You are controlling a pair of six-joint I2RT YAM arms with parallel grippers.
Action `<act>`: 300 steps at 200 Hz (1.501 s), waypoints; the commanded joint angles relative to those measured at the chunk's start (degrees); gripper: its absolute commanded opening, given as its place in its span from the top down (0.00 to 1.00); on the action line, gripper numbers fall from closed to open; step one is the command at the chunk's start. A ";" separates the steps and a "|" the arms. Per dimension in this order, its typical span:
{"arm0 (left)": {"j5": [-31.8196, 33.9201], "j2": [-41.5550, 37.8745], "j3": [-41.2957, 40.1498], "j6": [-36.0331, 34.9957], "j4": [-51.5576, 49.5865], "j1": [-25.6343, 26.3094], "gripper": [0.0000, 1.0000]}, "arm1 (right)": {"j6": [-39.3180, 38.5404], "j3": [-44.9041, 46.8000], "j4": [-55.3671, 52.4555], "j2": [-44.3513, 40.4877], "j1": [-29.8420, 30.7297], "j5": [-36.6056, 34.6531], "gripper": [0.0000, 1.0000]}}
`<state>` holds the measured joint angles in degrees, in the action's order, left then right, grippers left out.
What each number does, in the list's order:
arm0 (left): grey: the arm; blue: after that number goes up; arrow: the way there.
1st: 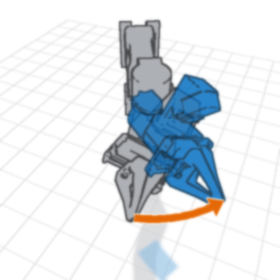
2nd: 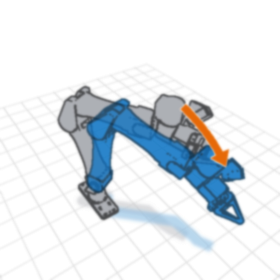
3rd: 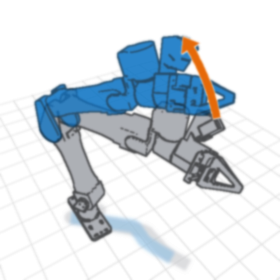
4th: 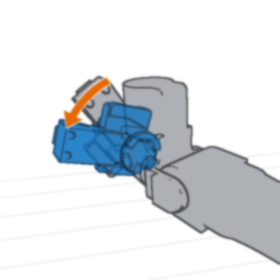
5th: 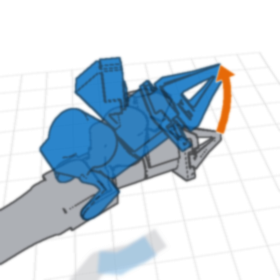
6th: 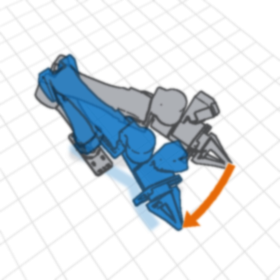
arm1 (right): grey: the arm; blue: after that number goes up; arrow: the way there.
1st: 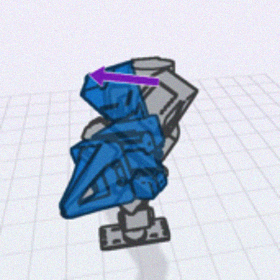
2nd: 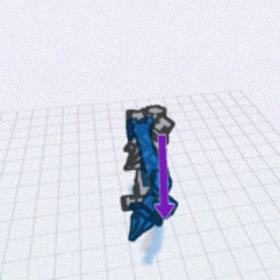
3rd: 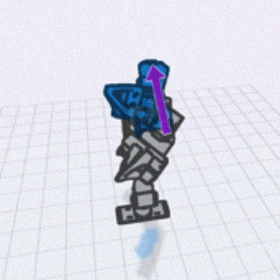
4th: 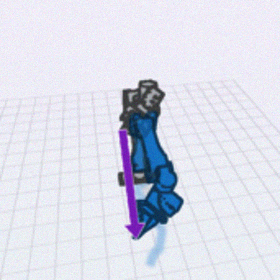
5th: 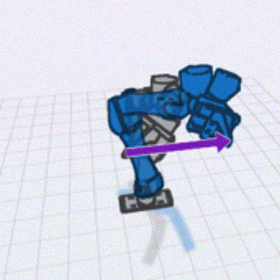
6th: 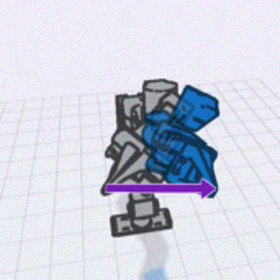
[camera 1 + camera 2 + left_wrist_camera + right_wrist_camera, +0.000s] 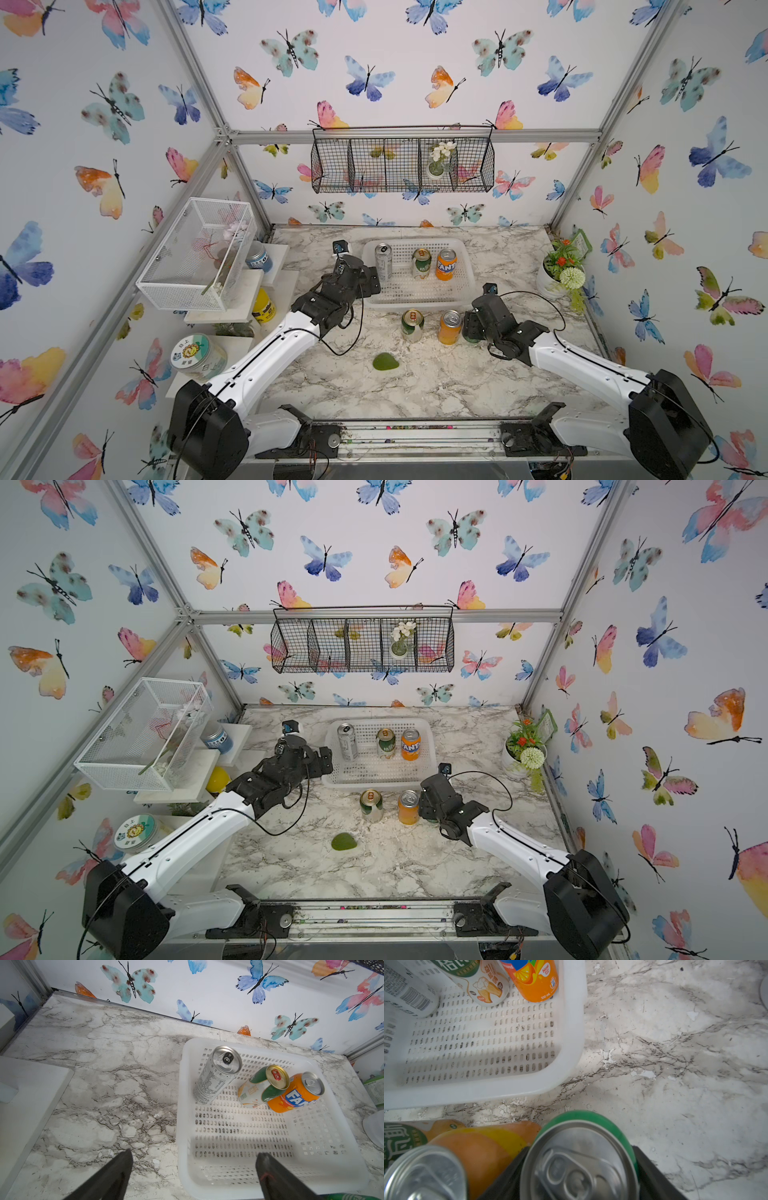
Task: Take out the drinks from the basket
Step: Place the drink at the center of the board, then pick up the drink from the basket.
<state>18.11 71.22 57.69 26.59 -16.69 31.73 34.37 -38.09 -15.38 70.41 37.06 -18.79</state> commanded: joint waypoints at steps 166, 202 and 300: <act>-3.08 -0.07 -0.49 -1.11 1.83 0.09 0.01 | 1.77 -3.45 -0.98 -6.05 -0.06 -7.02 0.10; -3.41 0.29 -0.14 -1.27 1.84 0.09 0.01 | -2.52 -6.76 0.41 -6.18 -0.06 -6.73 0.08; -4.66 8.09 7.45 0.30 1.15 -0.72 0.01 | -9.98 -16.65 7.25 1.80 -0.06 -1.32 0.06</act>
<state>14.44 76.69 61.63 26.50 -15.51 31.64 26.41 -51.64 -10.70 70.04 37.06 -22.22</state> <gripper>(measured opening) 0.987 0.939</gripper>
